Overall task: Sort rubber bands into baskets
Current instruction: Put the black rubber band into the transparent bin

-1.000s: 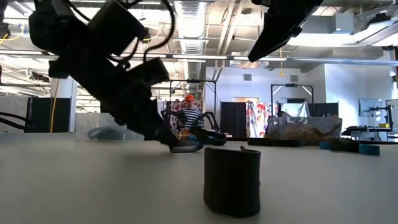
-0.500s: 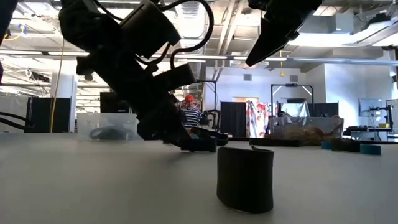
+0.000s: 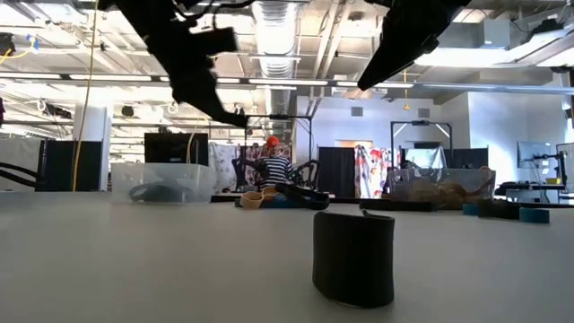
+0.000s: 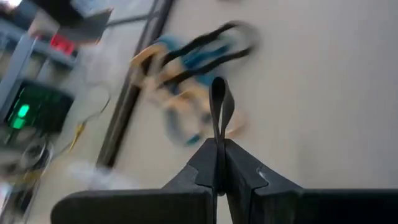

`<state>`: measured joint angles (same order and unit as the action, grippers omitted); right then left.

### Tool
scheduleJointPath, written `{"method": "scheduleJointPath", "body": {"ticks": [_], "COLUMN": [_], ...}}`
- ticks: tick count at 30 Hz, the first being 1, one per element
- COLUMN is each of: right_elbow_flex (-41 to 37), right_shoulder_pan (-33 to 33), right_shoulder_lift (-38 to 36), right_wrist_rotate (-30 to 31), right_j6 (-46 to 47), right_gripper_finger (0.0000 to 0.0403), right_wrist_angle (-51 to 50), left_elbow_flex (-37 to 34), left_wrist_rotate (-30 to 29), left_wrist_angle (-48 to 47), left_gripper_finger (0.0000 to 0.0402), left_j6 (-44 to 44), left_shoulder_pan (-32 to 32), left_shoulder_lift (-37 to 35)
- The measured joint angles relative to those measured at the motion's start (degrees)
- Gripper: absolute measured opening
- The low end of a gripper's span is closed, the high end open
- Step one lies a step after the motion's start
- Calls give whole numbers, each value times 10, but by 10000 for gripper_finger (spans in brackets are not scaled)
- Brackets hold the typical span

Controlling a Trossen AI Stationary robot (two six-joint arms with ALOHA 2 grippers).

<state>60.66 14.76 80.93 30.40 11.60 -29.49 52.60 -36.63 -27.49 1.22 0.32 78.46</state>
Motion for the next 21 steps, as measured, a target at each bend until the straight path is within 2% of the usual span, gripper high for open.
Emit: {"method": "scheduleJointPath", "body": {"ticks": [4, 9, 15, 21], "right_elbow_flex": [0, 0, 0, 0], "right_shoulder_pan": [10, 19, 42, 68], "right_shoulder_lift": [0, 0, 21, 74], "right_wrist_rotate": [12, 16, 16, 14], "right_j6": [4, 8, 19, 21], "right_gripper_finger": [196, 196, 196, 196], "right_wrist_angle": [0, 1, 2, 5], "left_elbow_flex": [-1, -17, -23, -23], "left_wrist_rotate": [11, 97, 185, 256], "left_wrist_angle": [-78, -90, -91, -91], "left_gripper_finger": [1, 0, 0, 0], "left_j6": [-3, 34, 92, 127], "left_shoulder_pan": [89, 232, 389, 495], "left_shoulder_lift": [-80, -119, -96, -32]}}
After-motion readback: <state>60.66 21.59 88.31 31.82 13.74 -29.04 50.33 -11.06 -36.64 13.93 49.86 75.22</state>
